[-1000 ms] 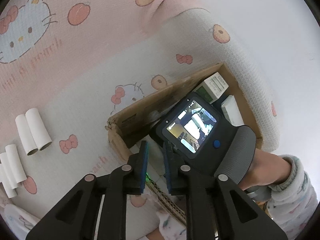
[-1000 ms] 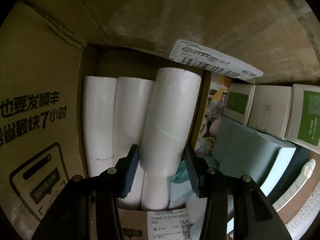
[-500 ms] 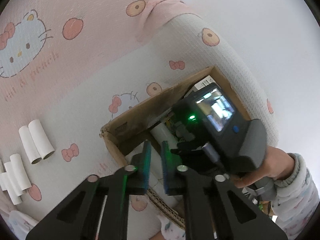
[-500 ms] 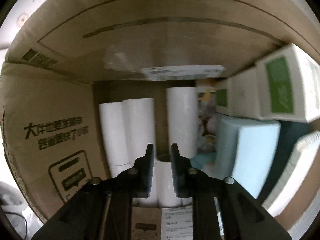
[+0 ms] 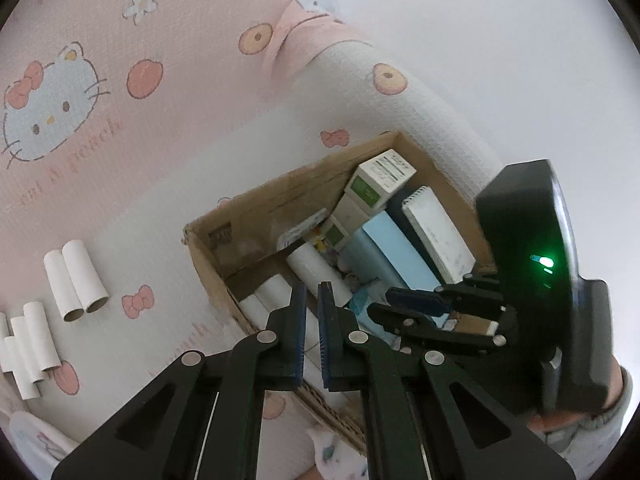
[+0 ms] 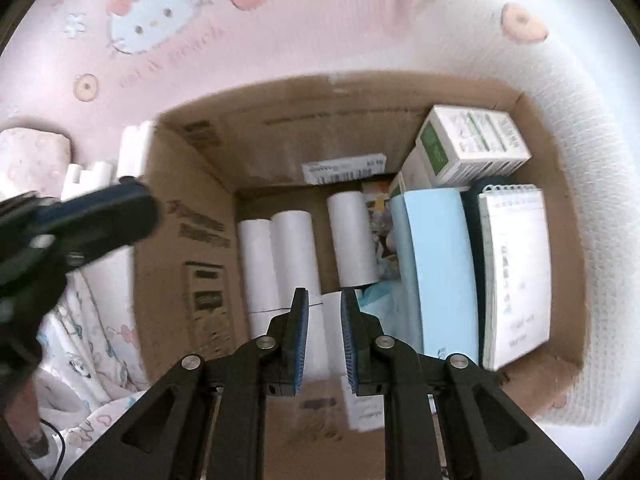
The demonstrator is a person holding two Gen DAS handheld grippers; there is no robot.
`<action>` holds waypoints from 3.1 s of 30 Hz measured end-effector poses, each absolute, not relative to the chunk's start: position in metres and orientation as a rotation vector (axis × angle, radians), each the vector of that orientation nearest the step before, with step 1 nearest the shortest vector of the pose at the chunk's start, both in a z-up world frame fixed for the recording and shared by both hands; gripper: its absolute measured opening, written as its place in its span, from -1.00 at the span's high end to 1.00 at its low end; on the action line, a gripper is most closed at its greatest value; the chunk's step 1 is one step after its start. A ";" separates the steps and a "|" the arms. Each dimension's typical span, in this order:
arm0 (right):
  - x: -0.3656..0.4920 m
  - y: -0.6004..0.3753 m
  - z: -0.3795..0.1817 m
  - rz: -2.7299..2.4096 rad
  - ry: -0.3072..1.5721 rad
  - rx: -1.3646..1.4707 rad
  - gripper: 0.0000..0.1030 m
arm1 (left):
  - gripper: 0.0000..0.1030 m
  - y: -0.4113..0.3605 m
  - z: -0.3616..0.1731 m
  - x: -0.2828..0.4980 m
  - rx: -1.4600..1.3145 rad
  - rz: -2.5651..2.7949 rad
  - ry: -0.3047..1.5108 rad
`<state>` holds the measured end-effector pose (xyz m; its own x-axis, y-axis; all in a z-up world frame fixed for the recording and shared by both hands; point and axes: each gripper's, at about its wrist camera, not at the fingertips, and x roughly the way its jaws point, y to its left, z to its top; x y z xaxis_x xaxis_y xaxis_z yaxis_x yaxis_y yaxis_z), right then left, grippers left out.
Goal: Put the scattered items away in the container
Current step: 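Open the right gripper and withdraw it from the box, then move both grippers from the box to the loose white tubes on the bed, then close the left gripper on a white tube while the right gripper closes on the adjacent tube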
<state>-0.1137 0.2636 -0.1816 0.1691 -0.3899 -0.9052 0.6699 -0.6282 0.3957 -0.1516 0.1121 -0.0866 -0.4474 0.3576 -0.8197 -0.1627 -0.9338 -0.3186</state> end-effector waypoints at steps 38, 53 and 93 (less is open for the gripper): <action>0.008 0.164 -0.110 -1.971 0.520 1.068 0.73 | 0.88 -0.067 -0.171 -0.028 -1.372 2.562 -0.834; 0.006 0.057 -0.188 -1.801 0.542 1.111 0.66 | 0.66 -0.140 -0.257 -0.084 -1.502 2.497 -1.010; -0.065 -0.080 -0.290 -1.698 0.160 1.244 -0.15 | 0.18 -0.184 -0.286 -0.199 -1.537 2.445 -1.047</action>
<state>-0.0655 -0.0797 -0.2905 0.0116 -0.6223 -0.7827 0.7577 -0.5053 0.4130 -0.1990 -0.1838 -0.2858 -0.4974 0.3964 -0.7717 0.2851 -0.7654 -0.5770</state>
